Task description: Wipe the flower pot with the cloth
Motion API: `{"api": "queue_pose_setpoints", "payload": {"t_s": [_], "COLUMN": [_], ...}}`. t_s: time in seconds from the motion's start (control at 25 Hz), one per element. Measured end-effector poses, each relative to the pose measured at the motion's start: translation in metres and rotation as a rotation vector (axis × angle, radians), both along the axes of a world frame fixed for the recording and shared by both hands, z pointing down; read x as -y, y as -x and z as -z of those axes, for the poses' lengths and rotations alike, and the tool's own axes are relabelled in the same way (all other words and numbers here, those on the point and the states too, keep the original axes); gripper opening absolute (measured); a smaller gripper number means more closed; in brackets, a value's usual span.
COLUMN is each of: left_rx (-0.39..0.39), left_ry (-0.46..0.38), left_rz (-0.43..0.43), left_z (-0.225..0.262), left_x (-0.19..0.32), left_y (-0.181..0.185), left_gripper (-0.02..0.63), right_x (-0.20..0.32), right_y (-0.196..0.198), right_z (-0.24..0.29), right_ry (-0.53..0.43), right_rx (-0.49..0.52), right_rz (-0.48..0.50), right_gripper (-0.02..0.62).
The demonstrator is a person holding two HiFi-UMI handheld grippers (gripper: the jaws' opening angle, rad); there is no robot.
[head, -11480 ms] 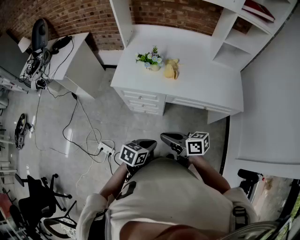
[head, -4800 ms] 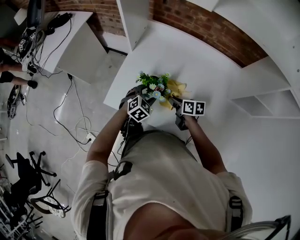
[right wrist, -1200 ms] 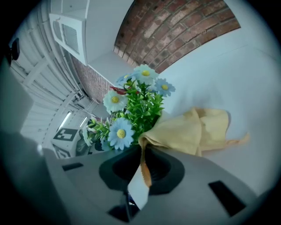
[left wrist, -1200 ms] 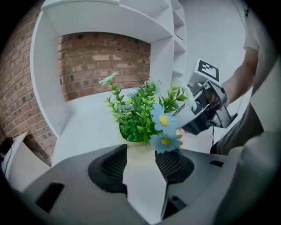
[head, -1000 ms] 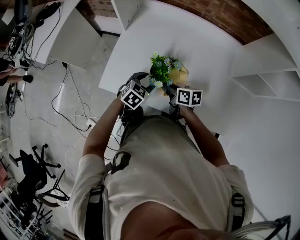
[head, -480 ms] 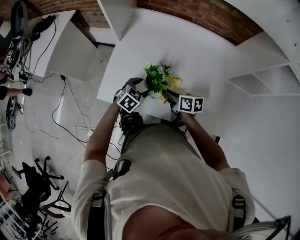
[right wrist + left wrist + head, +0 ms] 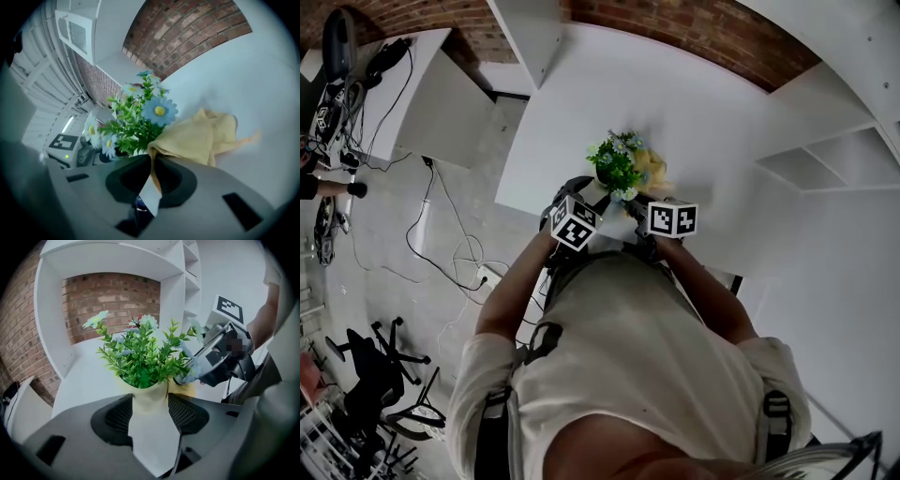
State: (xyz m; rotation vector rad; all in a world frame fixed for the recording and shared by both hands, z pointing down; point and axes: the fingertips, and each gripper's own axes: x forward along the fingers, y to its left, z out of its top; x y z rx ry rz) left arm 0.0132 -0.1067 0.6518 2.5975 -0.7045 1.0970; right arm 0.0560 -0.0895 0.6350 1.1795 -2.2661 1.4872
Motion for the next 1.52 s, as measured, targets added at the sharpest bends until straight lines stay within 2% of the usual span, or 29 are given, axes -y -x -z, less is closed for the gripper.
{"api": "queue_pose_setpoints", "payload": {"t_s": [0.12,0.16,0.24,0.36,0.48,0.64,0.92,1.04,1.12,1.2,1.28,1.36,1.44,1.52], "left_rx": [0.018,0.028,0.037,0.028,0.021,0.000,-0.050,-0.054,-0.024,-0.004,-0.017,-0.024,-0.004,0.037], "left_ry": [-0.008,-0.019,-0.027,-0.024,-0.053,-0.009,0.030,0.056,0.020,-0.029,-0.034,-0.024,-0.034,-0.057], "left_rz": [0.003,-0.007,-0.046,-0.108,-0.097,-0.106,-0.101,-0.165,-0.203,-0.178,-0.121,-0.107,-0.161,-0.256], "left_z": [0.000,-0.001,-0.002,-0.001,0.007,0.006,0.004,0.003,0.003,0.005,0.011,0.019,0.026,0.030], "left_x": [-0.011,-0.015,-0.022,-0.025,-0.003,0.012,-0.002,-0.017,-0.021,-0.008,0.015,0.037,0.051,0.054], "left_y": [-0.002,-0.003,-0.005,-0.003,0.009,0.006,-0.015,-0.020,-0.018,-0.004,0.013,0.023,0.021,0.013], "left_gripper": [0.250,0.223,0.215,0.216,0.216,0.216,0.238,0.216,0.216,0.218,0.230,0.268,0.296,0.310], "right_x": [-0.015,-0.017,-0.017,-0.012,-0.003,0.011,0.010,0.005,0.000,-0.002,-0.002,0.000,0.003,0.005], "right_y": [0.018,0.021,0.021,0.010,-0.009,-0.020,-0.011,-0.006,-0.004,-0.005,-0.010,-0.016,-0.020,-0.022], "right_z": [0.000,0.001,0.001,0.004,0.007,0.011,0.009,0.002,-0.001,-0.002,-0.002,-0.001,0.000,0.000], "right_ry": [0.013,0.010,0.003,-0.013,-0.028,-0.056,-0.040,-0.031,-0.025,-0.024,-0.017,-0.015,-0.017,-0.016], "right_rx": [0.003,-0.001,-0.008,-0.007,-0.013,0.009,-0.004,-0.017,-0.034,-0.037,-0.027,-0.030,-0.030,-0.029], "right_rz": [0.055,0.068,0.073,0.051,-0.001,-0.056,-0.066,-0.038,-0.021,-0.026,-0.039,-0.045,-0.052,-0.059], "right_gripper": [0.046,0.041,0.042,0.041,0.041,0.041,0.041,0.041,0.041,0.041,0.041,0.041,0.041,0.041]}}
